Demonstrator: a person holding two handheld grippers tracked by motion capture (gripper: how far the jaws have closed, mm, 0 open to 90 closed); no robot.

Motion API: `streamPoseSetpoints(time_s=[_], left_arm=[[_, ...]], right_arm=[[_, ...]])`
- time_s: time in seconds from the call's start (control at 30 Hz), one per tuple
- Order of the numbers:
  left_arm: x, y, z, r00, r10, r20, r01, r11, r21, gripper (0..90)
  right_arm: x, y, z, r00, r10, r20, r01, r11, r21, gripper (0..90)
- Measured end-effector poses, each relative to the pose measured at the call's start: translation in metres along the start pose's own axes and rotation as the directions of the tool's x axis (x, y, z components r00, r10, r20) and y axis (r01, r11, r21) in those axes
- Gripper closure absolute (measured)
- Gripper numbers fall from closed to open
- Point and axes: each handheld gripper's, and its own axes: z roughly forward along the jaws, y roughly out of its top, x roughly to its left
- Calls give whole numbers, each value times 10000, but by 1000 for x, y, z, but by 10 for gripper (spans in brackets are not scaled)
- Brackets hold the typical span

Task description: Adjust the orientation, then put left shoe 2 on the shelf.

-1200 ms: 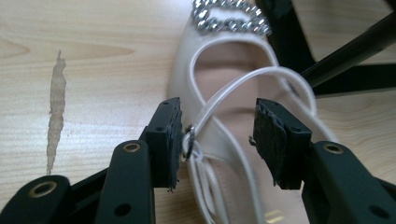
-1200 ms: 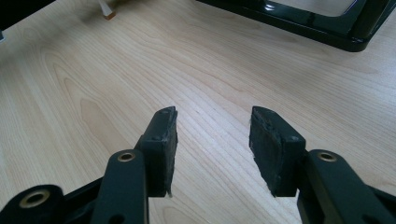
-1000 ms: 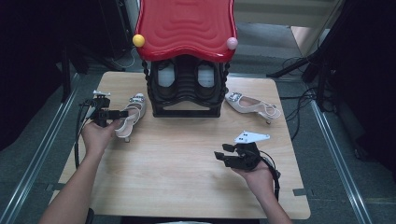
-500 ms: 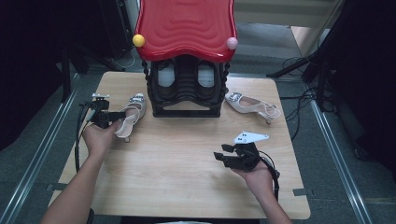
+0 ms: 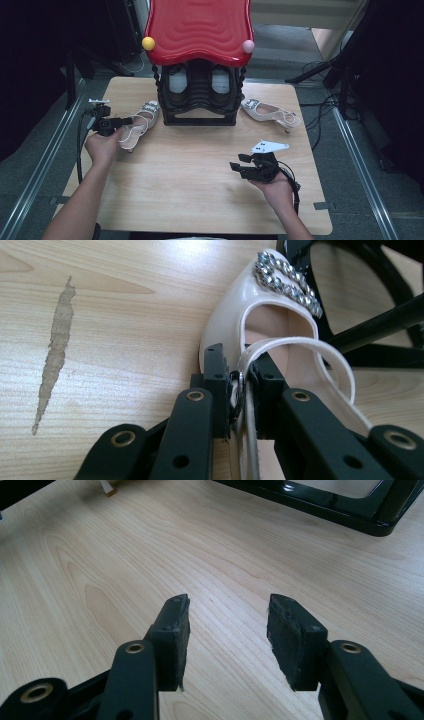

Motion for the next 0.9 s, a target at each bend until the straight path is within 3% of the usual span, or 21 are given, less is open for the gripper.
streamPoseSetpoints(time_s=[0.2, 0.37, 0.5, 0.67, 0.77, 0.9], left_arm=[[6, 1, -4, 9971, -600, 462, 613, 9977, -282, 818], [6, 5, -11, 9935, -871, 728, 917, 9938, -625, 817], [2, 11, -18, 9967, -508, 630, 555, 9957, -748, 817], [-1, 18, -22, 9953, -498, 828, 561, 9956, -754, 817], [-1, 25, -26, 9898, -909, 1098, 1016, 9901, -966, 816], [-4, 42, -38, 9857, -1093, 1284, 1273, 9817, -1414, 817]], right_arm=[[0, 0, 0, 10000, -37, 1, 37, 10000, 7, 527], [0, 0, 0, 10000, -17, 6, 17, 10000, -64, 526], [0, 1, -1, 10000, -5, 1, 5, 9999, -119, 525], [-1, 1, -1, 10000, -10, 3, 10, 9999, -153, 523], [-1, 2, 0, 10000, -10, -51, 10, 9999, -156, 522], [0, 2, 0, 10000, -41, -25, 41, 9999, -141, 521]])
